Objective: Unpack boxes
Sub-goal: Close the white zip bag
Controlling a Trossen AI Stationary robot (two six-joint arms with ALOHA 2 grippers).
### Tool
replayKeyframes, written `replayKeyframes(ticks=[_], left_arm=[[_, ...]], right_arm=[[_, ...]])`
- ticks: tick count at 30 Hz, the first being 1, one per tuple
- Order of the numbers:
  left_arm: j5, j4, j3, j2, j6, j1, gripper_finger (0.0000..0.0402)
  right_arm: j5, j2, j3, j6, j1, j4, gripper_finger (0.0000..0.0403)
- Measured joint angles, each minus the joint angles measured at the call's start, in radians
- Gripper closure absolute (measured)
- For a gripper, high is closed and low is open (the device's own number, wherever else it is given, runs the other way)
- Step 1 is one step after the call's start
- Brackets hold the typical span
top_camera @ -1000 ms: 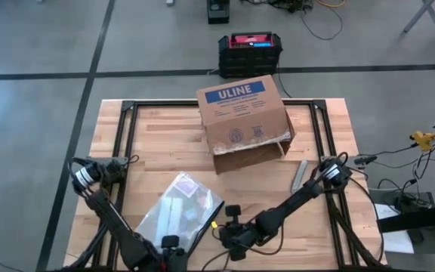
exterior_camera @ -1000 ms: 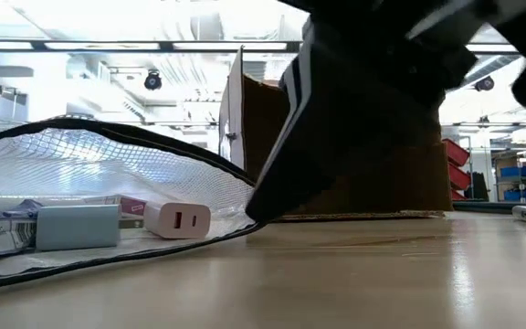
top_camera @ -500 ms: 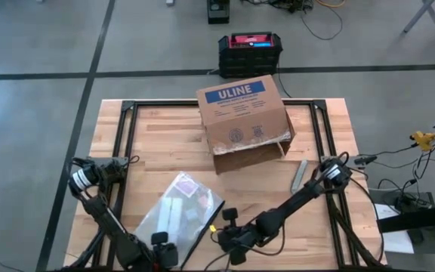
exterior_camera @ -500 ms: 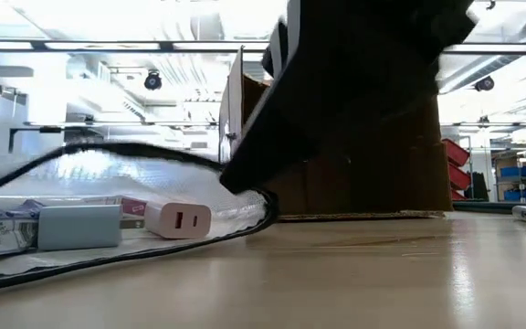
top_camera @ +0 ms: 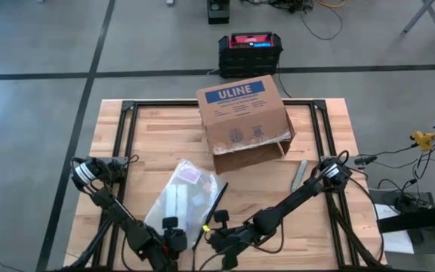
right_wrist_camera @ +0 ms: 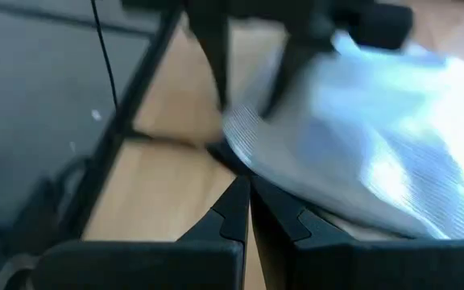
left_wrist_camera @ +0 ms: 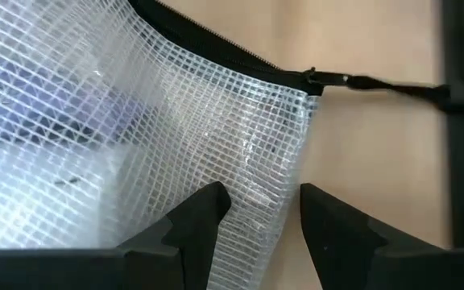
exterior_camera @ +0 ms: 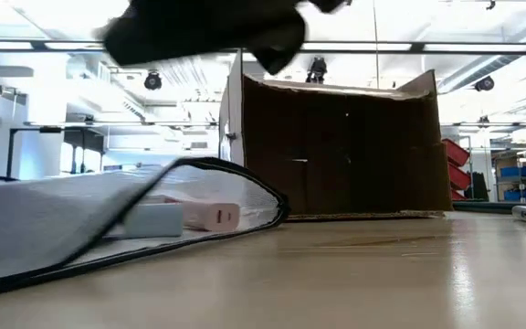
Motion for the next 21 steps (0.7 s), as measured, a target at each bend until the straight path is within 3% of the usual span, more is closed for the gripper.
replayKeyframes(ticks=[5, 11, 21], left_arm=[[-0.123, 0.051, -0.004, 0.001, -0.051, 0.002, 0.0279], [-0.206, 0.061, -0.016, 0.001, -0.197, -0.006, 0.0389], [-0.420, 0.095, -0.019, 0.001, -0.263, -0.021, 0.0401]], right_arm=[[-0.067, 0.039, 0.000, 0.037, -0.014, 0.090, 0.0396], [-0.078, 0.078, 0.000, 0.186, -0.024, 0.043, 0.0341], [-0.072, 0.146, -0.003, 0.396, -0.022, 0.075, 0.0241]])
